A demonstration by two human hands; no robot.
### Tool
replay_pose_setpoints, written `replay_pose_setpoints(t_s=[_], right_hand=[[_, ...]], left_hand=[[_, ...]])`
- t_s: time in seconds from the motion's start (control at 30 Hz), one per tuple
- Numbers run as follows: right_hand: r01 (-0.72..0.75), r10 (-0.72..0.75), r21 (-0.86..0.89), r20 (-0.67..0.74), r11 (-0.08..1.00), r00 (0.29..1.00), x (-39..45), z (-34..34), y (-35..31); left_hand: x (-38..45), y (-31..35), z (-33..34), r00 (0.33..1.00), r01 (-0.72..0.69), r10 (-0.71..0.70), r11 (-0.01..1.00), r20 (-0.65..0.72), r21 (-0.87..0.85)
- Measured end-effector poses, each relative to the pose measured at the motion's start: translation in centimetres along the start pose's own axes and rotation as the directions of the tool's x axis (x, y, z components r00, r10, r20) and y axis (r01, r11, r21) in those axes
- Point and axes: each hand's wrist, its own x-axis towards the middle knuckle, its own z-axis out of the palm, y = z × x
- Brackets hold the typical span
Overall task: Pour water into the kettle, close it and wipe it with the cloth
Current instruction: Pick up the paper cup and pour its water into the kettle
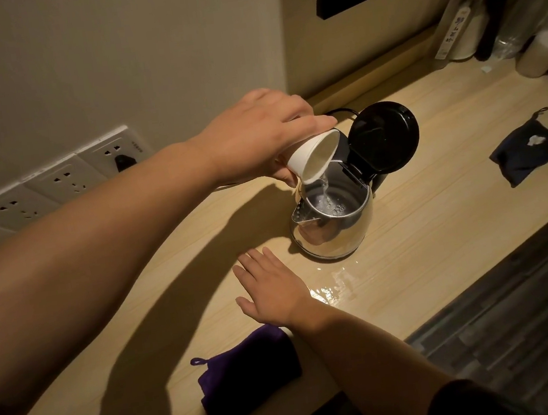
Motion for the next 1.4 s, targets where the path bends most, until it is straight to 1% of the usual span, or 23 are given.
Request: replay_pose_setpoints(t_s=[0.3,0.57,0.83,1.1,1.17,1.23,1.27,1.33,1.37,1.4], right_hand=[[0.011,-0.011,0.014,-0.037,1.000,0.999,0.0,0.3,0.0],[0.012,-0.011,0.009,-0.044,1.000,0.999,0.1,0.7,0.0],[0.011,-0.011,0.005,-0.048,1.000,0.999,0.1,0.8,0.1],[0.022,-0.022,-0.001,-0.084,1.000,0.996,0.1,0.9,0.2],[0.022,-0.022,0.004,-0.088,1.000,0.996,0.1,0.9,0.2],[0.022,-0.022,0.003,-0.086,1.000,0.996,0.1,0.9,0.2],[0.024,-0.024,0.005,-0.082,1.000,0.996,0.1,0.8,0.2],[0.024,-0.023,0.013,-0.076,1.000,0.997,0.2,0.7,0.2],[0.022,-0.020,0.017,-0.075,1.000,0.997,0.2,0.7,0.2],[0.020,-0.018,0.022,-0.077,1.000,0.997,0.1,0.8,0.2]], left_hand=[[0.4,0.0,-0.3,1.000,-0.017,0.017,0.999,-0.001,0.044],[0.6,0.0,-0.4,0.998,-0.066,0.067,0.992,-0.004,0.104],[1.1,0.1,-0.4,0.994,-0.106,0.104,0.981,0.023,0.162],[1.5,0.4,0.0,0.979,-0.201,0.203,0.950,0.019,0.237],[1.4,0.4,0.2,0.979,-0.199,0.203,0.949,0.007,0.244],[1.3,0.4,0.4,0.985,-0.164,0.170,0.964,-0.011,0.209],[1.1,0.4,0.5,0.990,-0.131,0.138,0.979,-0.033,0.157],[0.6,0.6,0.7,0.995,-0.014,0.010,0.999,-0.104,-0.039],[0.1,0.7,0.9,0.987,0.062,-0.086,0.983,-0.136,-0.173],[-0.5,1.0,1.1,0.968,0.144,-0.199,0.939,-0.153,-0.312]])
